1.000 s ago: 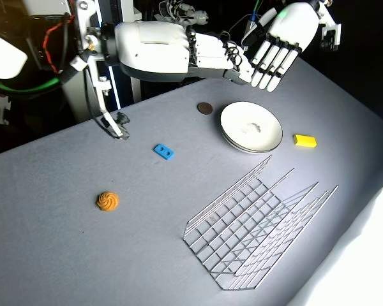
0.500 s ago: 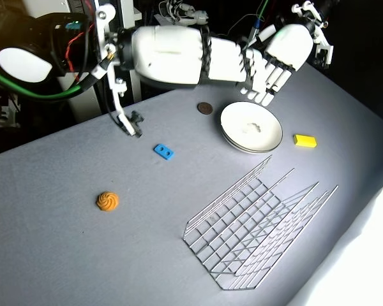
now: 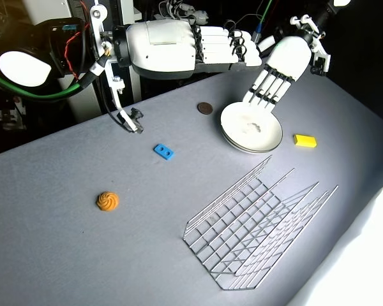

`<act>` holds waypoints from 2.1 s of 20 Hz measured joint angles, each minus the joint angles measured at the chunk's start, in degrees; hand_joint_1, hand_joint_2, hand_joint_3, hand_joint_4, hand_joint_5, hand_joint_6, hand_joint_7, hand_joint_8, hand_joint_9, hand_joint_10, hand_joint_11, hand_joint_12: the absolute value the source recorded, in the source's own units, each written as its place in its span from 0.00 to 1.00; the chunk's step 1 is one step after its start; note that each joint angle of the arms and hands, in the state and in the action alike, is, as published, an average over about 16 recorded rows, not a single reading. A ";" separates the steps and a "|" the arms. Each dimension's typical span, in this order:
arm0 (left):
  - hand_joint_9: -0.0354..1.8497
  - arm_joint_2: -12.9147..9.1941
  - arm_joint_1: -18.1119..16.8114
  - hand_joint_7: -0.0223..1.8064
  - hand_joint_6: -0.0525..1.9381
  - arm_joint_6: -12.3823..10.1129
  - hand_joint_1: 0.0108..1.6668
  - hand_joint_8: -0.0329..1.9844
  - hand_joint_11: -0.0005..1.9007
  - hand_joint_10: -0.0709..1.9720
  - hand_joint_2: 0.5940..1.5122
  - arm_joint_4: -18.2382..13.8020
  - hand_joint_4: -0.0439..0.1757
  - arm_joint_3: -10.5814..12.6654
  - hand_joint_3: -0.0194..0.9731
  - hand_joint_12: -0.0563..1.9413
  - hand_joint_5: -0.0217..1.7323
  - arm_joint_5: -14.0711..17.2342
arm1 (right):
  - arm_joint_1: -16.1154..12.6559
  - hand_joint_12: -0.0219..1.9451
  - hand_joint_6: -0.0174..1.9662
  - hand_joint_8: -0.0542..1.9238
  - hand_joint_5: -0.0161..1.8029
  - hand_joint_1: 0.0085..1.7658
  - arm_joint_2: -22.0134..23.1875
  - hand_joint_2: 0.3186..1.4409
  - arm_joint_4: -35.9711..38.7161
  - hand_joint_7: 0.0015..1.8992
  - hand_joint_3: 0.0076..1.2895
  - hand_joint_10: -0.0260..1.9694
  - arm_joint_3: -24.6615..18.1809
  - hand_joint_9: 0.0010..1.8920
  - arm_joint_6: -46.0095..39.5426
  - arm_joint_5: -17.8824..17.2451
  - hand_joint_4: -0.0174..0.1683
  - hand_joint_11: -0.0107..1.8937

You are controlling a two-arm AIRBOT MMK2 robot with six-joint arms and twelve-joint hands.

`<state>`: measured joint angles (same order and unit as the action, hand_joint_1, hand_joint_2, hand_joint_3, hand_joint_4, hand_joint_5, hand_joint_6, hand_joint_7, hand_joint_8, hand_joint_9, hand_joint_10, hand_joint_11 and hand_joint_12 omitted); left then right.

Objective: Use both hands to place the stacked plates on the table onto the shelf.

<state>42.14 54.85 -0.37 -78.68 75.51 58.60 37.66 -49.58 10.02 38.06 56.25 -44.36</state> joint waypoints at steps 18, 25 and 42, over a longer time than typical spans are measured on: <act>0.03 3.20 5.34 0.02 0.03 0.12 0.01 0.03 0.01 0.04 0.53 2.55 0.21 3.39 0.04 0.03 0.02 -3.61 | 0.85 0.12 0.02 0.03 0.02 0.70 -0.67 0.55 3.93 0.01 0.02 0.02 0.36 0.01 1.88 4.87 0.09 0.02; 0.03 3.76 5.90 0.02 0.03 0.34 0.01 0.03 0.01 0.04 0.54 2.68 0.21 3.67 0.04 0.02 0.02 -4.43 | 0.92 0.21 0.02 0.03 0.03 0.72 -1.41 0.55 4.08 0.01 0.02 0.02 0.55 0.01 4.46 8.42 0.10 0.02; 0.02 5.74 4.83 0.01 0.02 0.74 0.01 0.02 0.01 0.04 0.55 1.97 0.19 3.10 0.04 0.02 0.02 -6.40 | 1.32 0.20 0.02 0.03 0.05 0.71 -5.79 0.56 4.00 0.03 0.02 0.02 3.37 0.01 10.27 13.56 0.10 0.02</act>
<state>47.89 59.67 0.37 -76.71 78.61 52.20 38.97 -55.37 14.02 41.43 66.52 -30.80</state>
